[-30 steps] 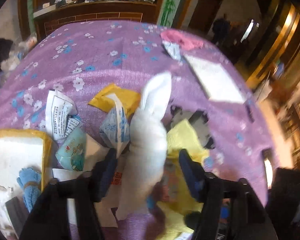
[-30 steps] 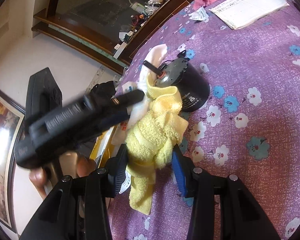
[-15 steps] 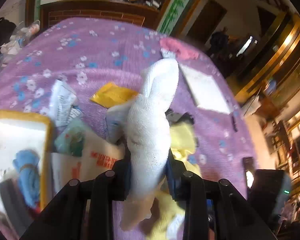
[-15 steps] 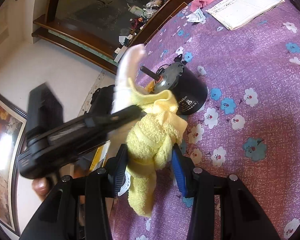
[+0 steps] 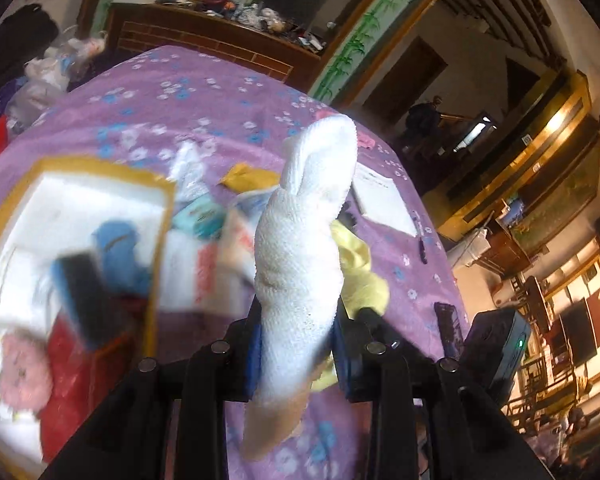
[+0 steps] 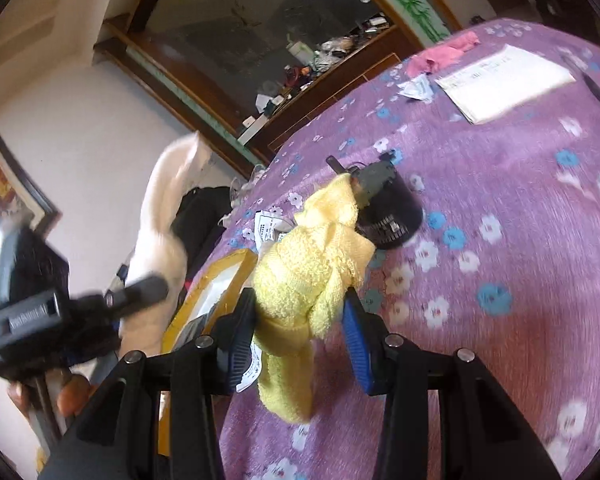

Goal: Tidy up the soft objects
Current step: 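Carry the white cloth and yellow towel into the foam box and open both grippers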

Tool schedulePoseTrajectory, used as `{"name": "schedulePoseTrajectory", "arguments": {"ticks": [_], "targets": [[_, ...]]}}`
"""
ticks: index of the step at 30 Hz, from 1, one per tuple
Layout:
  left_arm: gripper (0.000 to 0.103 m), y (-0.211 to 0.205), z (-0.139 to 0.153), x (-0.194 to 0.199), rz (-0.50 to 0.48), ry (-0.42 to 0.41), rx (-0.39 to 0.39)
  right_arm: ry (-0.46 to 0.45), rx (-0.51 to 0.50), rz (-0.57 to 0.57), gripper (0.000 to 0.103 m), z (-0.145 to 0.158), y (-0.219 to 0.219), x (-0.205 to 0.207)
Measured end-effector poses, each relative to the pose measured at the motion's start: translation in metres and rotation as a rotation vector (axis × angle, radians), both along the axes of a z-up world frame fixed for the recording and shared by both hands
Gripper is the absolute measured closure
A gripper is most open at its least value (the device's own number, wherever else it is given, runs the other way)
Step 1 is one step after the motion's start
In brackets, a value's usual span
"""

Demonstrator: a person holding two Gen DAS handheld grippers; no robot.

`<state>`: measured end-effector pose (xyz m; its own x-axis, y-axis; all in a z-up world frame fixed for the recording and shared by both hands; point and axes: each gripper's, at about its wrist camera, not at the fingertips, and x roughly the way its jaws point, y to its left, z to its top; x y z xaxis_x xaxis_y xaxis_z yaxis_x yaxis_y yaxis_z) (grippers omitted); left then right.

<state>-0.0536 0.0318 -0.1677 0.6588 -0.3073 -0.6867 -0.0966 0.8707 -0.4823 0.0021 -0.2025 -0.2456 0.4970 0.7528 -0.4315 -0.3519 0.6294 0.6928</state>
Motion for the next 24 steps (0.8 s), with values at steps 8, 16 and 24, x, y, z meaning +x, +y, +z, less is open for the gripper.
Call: {"name": "schedulePoseTrajectory", "arguments": {"ticks": [8,16,24], "targets": [[0.073,0.041,-0.001,-0.044,0.118,-0.009,-0.032,-0.104,0.02,0.06,0.061,0.04,0.019,-0.025],[0.073,0.075,0.014,-0.068,0.197,-0.053,-0.005,-0.149,0.025,0.207,0.061,0.063,0.067,-0.039],[0.073,0.096,0.015,-0.079,0.243,-0.071,0.004,-0.168,0.013,0.295,0.061,0.07,0.106,-0.041]]}}
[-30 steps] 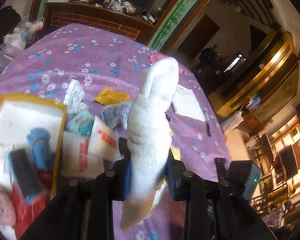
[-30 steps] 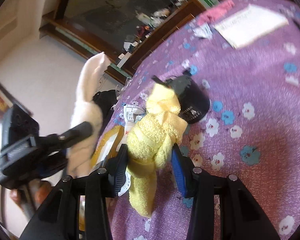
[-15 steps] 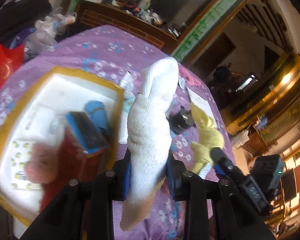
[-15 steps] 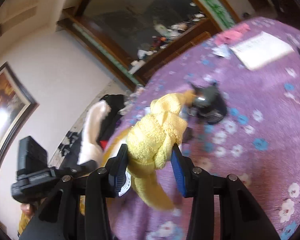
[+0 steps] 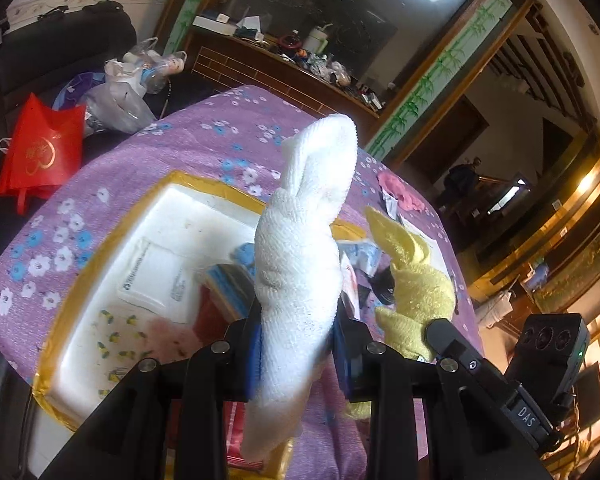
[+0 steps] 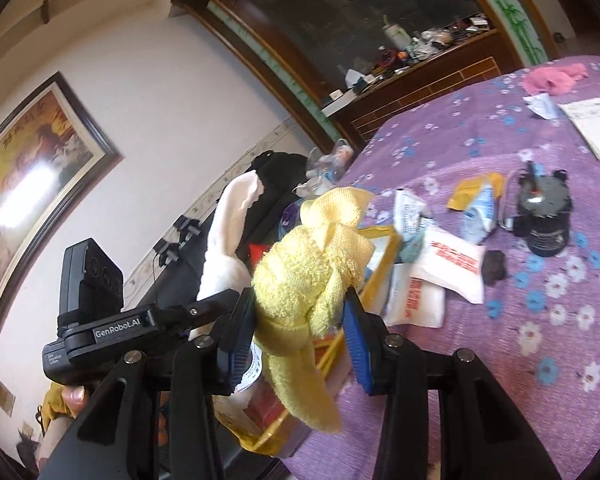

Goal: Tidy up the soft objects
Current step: 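Carry the white cloth and yellow towel into the foam box and open both grippers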

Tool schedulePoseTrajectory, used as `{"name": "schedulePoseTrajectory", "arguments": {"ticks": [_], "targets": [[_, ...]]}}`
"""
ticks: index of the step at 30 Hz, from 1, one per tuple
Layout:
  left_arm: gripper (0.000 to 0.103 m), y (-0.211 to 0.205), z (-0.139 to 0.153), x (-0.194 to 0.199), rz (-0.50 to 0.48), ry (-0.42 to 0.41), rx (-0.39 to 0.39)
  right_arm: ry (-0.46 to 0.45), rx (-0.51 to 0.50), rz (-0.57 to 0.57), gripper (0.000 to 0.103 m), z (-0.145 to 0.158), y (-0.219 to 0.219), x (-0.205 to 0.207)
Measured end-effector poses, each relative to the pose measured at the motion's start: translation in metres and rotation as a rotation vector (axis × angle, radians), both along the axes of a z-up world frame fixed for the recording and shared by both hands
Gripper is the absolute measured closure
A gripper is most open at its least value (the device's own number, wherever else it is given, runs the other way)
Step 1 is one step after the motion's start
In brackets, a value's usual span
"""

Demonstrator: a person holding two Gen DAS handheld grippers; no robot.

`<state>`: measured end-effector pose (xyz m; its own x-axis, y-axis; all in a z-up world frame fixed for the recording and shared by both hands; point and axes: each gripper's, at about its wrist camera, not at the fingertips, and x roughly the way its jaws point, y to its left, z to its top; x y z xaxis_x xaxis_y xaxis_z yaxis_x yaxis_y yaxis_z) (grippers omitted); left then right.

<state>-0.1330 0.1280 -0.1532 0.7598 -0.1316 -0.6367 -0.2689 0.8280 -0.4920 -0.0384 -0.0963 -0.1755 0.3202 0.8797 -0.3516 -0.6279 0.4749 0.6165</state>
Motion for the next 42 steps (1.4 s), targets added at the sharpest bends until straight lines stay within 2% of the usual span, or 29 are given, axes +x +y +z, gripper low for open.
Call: {"name": "schedulePoseTrajectory", "arguments": {"ticks": [9,15,20,24,27,31,32,33,34,37,40,42], "targets": [[0.073,0.033,-0.004,0.0,0.063,0.026,0.025,0.025,-0.001,0.032,0.061,-0.001,0.024,0.012],[0.073,0.048,-0.01,0.023,0.065,0.068,0.069,0.03,-0.03,0.057,0.061,0.002,0.059,0.033],[0.073,0.06,-0.038,0.052,0.056,0.142,0.064,0.05,-0.115,0.061,0.061,-0.013,0.097,0.059],[0.073,0.064,-0.058,0.066,0.087,0.214,0.136,0.111,-0.153,0.066,0.061,-0.036,0.112,0.069],[0.071,0.067,-0.073,0.071,0.102,0.248,0.141,0.123,-0.192,0.068,0.061,-0.046,0.119,0.069],[0.058,0.072,-0.083,0.071,0.107,0.272,0.089,0.144,-0.201,0.076,0.057,-0.052,0.118,0.064],[0.053,0.072,-0.082,0.07,0.106,0.265,0.076,0.148,-0.199,0.071,0.055,-0.052,0.117,0.064],[0.04,0.071,-0.08,0.068,0.104,0.254,0.062,0.154,-0.196,0.065,0.054,-0.051,0.115,0.063],[0.033,0.071,-0.076,0.066,0.108,0.239,0.044,0.157,-0.187,0.065,0.051,-0.049,0.113,0.063],[0.032,0.066,-0.067,0.059,0.095,0.21,0.014,0.141,-0.169,0.063,0.04,-0.039,0.105,0.058],[0.032,0.056,-0.059,0.051,0.104,0.2,0.015,0.128,-0.139,0.06,0.037,-0.028,0.094,0.052],[0.032,0.048,-0.053,0.044,0.123,0.183,0.048,0.125,-0.12,0.065,0.034,-0.023,0.085,0.047]]}}
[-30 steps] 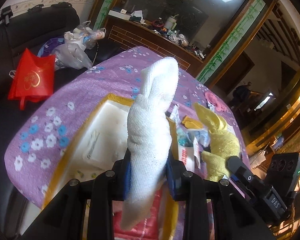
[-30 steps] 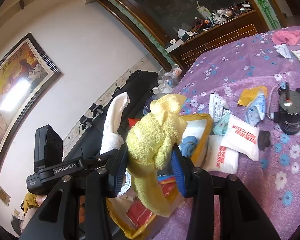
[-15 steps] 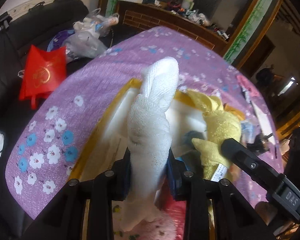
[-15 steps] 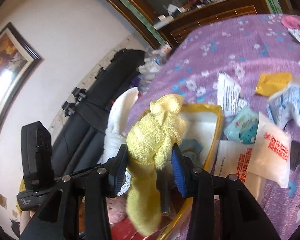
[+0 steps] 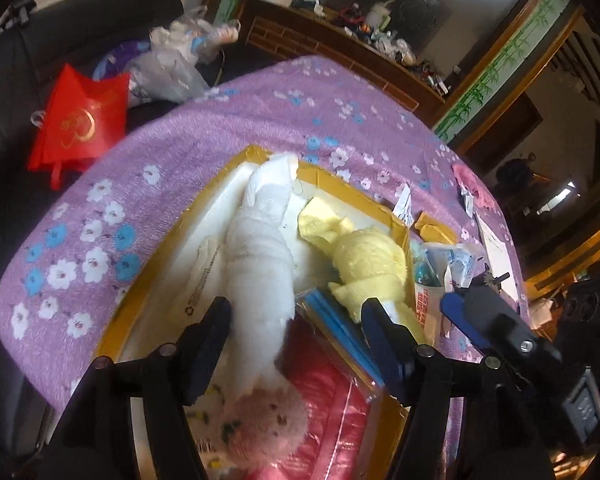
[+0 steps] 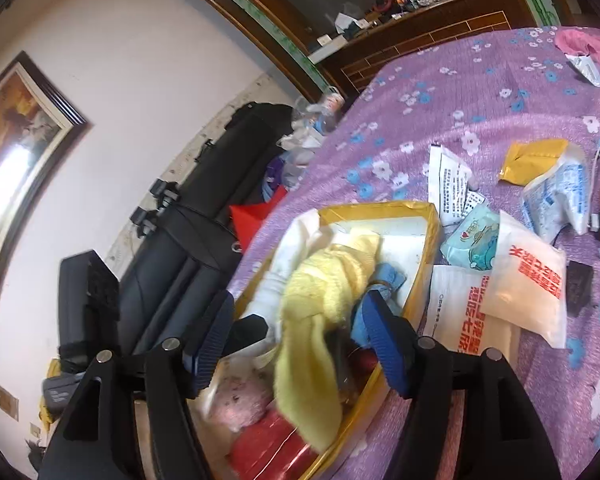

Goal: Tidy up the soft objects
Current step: 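Carry the white cloth and yellow towel into the foam box and open both grippers, then withdraw both grippers from the foam box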

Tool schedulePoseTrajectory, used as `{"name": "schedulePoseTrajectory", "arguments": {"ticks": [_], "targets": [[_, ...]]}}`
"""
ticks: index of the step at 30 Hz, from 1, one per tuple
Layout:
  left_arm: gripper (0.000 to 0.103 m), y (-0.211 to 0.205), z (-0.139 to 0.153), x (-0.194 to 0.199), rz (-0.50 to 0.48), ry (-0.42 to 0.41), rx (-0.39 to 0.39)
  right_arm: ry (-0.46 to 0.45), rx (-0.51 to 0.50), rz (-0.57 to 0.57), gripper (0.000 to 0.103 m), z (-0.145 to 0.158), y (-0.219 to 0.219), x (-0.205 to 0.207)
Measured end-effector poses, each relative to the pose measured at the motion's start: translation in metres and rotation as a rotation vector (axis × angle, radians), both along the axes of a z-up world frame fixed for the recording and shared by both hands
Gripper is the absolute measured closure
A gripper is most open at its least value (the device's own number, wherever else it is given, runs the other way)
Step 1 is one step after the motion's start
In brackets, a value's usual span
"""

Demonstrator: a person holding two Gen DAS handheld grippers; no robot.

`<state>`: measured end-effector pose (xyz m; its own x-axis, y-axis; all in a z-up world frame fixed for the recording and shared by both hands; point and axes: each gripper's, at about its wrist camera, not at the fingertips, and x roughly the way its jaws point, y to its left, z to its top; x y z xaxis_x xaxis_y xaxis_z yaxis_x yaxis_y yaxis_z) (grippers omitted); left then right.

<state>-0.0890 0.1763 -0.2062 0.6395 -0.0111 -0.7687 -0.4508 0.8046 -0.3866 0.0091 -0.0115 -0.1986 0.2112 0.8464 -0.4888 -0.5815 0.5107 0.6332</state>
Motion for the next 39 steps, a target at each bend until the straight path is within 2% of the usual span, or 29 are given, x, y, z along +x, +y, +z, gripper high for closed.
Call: {"name": "schedulePoseTrajectory", "arguments": {"ticks": [4,10,14,24,39], "targets": [[0.032,-0.017,0.011,-0.012,0.039,-0.012,0.089,-0.003,0.023,0.007,0.033,0.004,-0.021,-0.008],[0.032,-0.058,0.025,-0.02,-0.01,-0.048,0.134,-0.021,0.052,-0.001,0.033,0.002,-0.064,-0.016],[0.032,-0.082,0.029,-0.015,-0.039,-0.068,0.103,-0.025,0.047,-0.035,0.033,-0.005,-0.089,-0.015],[0.032,-0.132,0.025,0.009,-0.129,-0.029,0.13,0.059,0.055,-0.129,0.033,-0.033,-0.14,-0.001],[0.032,-0.145,0.014,0.026,-0.158,0.008,0.142,0.1,0.027,-0.183,0.034,-0.045,-0.153,0.013]]}}
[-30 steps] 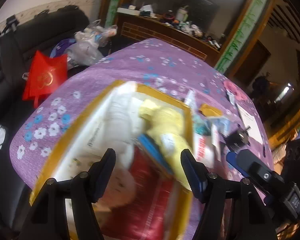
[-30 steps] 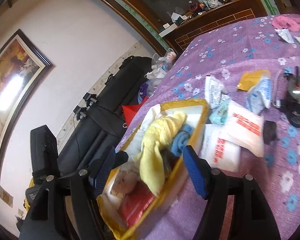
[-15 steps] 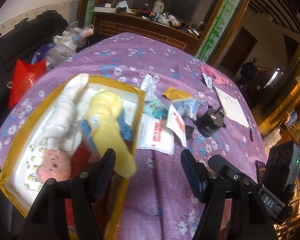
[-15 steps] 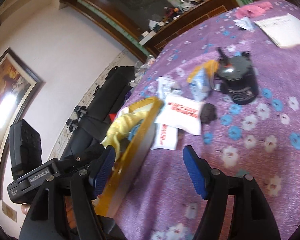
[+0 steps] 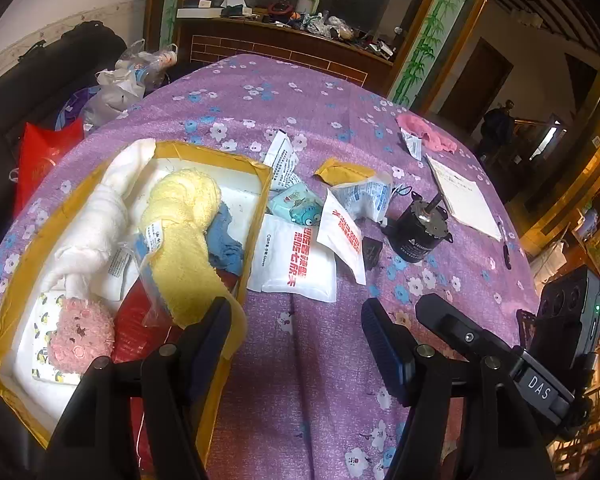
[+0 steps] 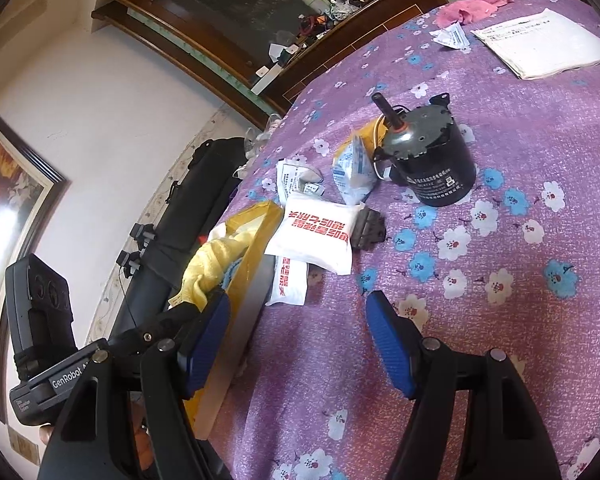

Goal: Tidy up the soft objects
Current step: 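Withdraw both grippers from the foam box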

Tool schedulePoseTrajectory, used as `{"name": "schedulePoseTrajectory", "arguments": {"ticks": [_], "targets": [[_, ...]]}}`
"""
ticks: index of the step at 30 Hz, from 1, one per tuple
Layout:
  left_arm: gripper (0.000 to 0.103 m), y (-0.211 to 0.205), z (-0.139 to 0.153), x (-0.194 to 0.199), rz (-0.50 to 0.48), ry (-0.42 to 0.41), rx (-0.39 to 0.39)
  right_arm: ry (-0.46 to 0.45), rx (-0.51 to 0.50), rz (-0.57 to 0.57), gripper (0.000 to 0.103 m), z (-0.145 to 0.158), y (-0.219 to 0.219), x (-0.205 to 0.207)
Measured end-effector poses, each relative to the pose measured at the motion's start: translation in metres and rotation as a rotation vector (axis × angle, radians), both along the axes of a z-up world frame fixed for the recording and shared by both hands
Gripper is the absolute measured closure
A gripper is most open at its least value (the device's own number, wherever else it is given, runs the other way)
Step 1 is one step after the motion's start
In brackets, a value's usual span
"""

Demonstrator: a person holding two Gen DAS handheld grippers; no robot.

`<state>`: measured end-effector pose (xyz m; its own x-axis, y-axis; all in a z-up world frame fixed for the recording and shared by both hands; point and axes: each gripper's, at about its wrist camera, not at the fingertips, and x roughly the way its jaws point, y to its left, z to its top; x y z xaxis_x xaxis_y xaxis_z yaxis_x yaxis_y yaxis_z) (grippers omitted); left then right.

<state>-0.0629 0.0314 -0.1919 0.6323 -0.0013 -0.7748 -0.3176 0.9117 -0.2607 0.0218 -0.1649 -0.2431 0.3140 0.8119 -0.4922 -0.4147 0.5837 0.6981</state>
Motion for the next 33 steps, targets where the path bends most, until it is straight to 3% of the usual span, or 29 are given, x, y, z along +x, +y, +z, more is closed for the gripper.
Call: {"name": "schedulePoseTrajectory", "arguments": {"ticks": [33], "targets": [[0.032,0.0,-0.007,0.004,-0.013,0.016,-0.007,0.036,0.017,-0.021,0.034,-0.017,0.0,0.007]]}}
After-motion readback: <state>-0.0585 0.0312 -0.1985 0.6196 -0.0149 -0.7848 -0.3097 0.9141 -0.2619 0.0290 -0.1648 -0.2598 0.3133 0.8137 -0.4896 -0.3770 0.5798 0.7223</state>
